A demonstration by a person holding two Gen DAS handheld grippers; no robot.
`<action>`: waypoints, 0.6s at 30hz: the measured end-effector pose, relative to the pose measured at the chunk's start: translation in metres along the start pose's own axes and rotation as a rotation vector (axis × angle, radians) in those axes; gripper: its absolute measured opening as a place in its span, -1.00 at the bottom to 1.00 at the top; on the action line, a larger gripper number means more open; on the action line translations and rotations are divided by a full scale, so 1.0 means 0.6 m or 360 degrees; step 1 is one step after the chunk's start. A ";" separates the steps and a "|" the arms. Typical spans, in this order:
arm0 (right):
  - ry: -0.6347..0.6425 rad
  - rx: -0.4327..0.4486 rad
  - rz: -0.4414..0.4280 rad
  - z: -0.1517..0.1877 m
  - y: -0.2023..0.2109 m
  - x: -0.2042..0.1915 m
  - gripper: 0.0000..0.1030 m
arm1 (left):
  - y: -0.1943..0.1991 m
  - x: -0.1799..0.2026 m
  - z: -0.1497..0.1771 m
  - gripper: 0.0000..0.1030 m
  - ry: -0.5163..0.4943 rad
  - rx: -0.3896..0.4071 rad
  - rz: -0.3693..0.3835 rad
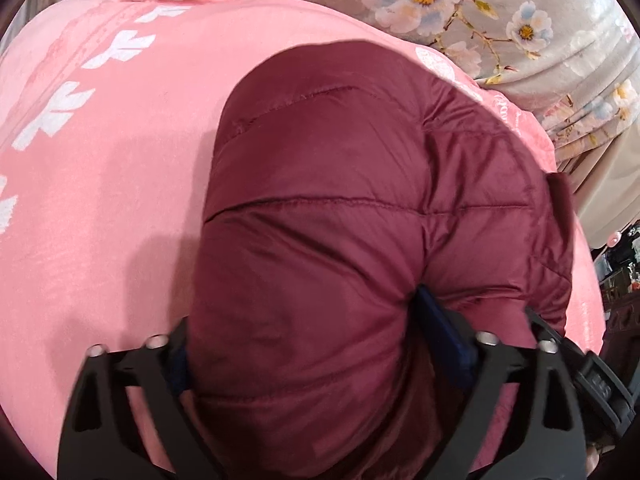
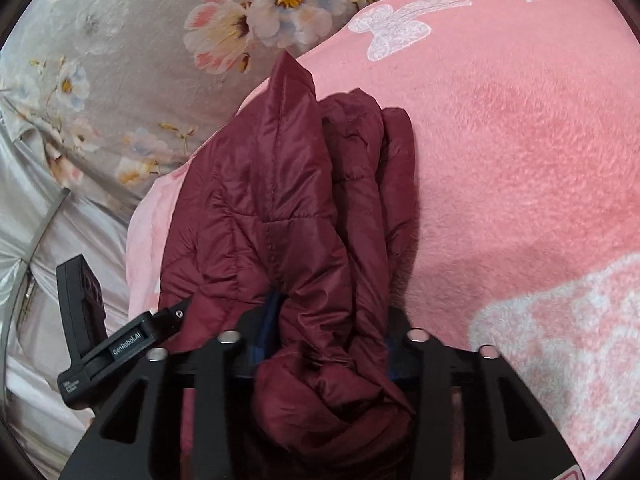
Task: Fold large clothes
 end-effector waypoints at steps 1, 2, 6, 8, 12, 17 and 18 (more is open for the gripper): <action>0.0048 0.0018 0.0018 -0.004 0.015 -0.018 -0.54 | 0.015 0.002 -0.004 0.33 -0.0013 0.0011 0.0015; 0.0079 0.0041 0.0015 -0.007 0.028 -0.033 -0.58 | 0.030 0.003 -0.008 0.12 -0.0024 0.0024 0.0043; 0.0207 0.0182 -0.0049 -0.019 0.091 -0.112 -0.63 | 0.114 0.014 -0.034 -0.23 -0.0074 0.0112 0.0218; 0.0280 0.0272 -0.0074 -0.027 0.125 -0.154 -0.63 | 0.160 0.024 -0.047 -0.25 -0.0140 0.0199 0.0246; 0.0443 0.0474 -0.0129 -0.045 0.193 -0.242 -0.63 | 0.270 0.035 -0.074 -0.24 -0.0293 0.0452 0.0281; 0.0634 0.0677 -0.0246 -0.066 0.238 -0.346 -0.63 | 0.384 0.013 -0.118 -0.21 -0.0377 0.0719 0.0327; 0.0678 0.0705 -0.0255 -0.070 0.237 -0.367 -0.63 | 0.397 0.008 -0.129 -0.20 -0.0392 0.0761 0.0320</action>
Point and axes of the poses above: each gripper's, at about its wrist camera, not at the fingertips, and y roughly against the way its jaws point, x to its right, z to its underside, the point moved 3 cm from there along -y, roughly the way its jaws point, and after that the axes turned 1 degree about x, right-handed, at the moved point
